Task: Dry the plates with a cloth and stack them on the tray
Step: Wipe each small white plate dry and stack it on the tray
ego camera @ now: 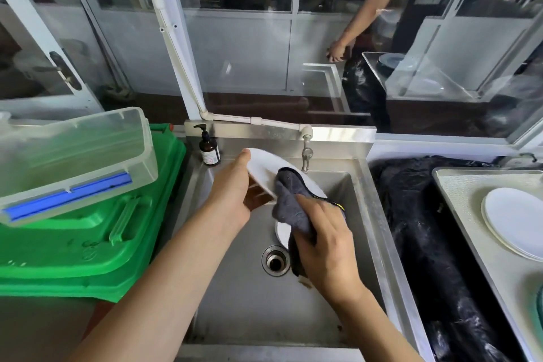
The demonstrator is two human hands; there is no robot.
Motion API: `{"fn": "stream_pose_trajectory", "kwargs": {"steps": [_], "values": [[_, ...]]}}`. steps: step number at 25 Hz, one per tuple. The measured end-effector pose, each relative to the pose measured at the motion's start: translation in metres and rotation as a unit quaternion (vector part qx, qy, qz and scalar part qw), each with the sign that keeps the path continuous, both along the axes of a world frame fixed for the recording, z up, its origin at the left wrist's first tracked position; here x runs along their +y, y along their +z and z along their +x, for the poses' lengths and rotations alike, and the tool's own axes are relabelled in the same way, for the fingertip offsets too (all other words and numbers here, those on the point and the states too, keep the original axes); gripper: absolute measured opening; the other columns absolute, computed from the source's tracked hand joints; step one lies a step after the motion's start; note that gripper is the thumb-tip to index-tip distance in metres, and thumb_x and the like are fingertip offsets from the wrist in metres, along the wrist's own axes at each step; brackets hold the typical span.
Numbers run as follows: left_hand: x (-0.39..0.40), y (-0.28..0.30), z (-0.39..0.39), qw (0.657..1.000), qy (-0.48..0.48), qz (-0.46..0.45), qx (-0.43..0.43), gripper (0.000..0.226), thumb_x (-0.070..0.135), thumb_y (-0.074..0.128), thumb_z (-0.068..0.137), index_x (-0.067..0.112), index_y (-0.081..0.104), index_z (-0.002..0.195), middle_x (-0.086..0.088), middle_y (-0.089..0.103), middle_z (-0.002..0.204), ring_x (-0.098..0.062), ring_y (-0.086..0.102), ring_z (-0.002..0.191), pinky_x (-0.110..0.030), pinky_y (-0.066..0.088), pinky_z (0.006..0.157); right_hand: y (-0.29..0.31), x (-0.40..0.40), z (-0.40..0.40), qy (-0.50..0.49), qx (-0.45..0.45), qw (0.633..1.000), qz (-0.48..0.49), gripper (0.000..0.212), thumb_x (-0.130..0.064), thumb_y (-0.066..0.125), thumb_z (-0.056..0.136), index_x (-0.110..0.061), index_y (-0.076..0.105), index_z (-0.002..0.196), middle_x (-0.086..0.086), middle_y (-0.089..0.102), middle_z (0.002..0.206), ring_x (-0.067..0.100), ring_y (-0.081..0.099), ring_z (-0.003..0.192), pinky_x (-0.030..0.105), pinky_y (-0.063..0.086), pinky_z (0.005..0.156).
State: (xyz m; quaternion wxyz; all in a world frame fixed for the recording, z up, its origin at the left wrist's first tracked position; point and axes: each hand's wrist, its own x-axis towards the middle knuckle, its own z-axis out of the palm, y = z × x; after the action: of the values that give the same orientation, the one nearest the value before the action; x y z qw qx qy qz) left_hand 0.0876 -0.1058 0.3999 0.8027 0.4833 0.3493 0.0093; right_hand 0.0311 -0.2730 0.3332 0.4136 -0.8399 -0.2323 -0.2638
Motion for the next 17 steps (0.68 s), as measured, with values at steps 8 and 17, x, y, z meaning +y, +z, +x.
{"fn": "stream_pose_trajectory", "kwargs": {"steps": [8, 17], "values": [[0.021, -0.039, -0.010, 0.944, -0.092, 0.314, -0.038, 0.019, 0.037, 0.047, 0.104, 0.032, 0.064, 0.097, -0.006, 0.069, 0.116, -0.026, 0.064, 0.108, -0.046, 0.052, 0.098, 0.023, -0.035, 0.015, 0.015, 0.285, 0.879, 0.381, 0.010, -0.013, 0.072, 0.093, -0.022, 0.076, 0.093, 0.000, 0.078, 0.086, 0.007, 0.071, 0.080, 0.019, 0.055, 0.069], [0.023, -0.039, -0.025, 0.982, -0.129, -0.039, -0.132, 0.042, 0.040, 0.058, 0.096, 0.017, 0.065, 0.131, -0.010, 0.068, 0.129, -0.028, 0.063, 0.120, -0.046, 0.052, 0.099, 0.016, -0.047, 0.021, -0.056, 0.403, 0.749, 0.523, 0.020, -0.025, 0.071, 0.095, -0.007, 0.075, 0.103, 0.014, 0.078, 0.089, 0.023, 0.076, 0.075, 0.028, 0.059, 0.059]]}}
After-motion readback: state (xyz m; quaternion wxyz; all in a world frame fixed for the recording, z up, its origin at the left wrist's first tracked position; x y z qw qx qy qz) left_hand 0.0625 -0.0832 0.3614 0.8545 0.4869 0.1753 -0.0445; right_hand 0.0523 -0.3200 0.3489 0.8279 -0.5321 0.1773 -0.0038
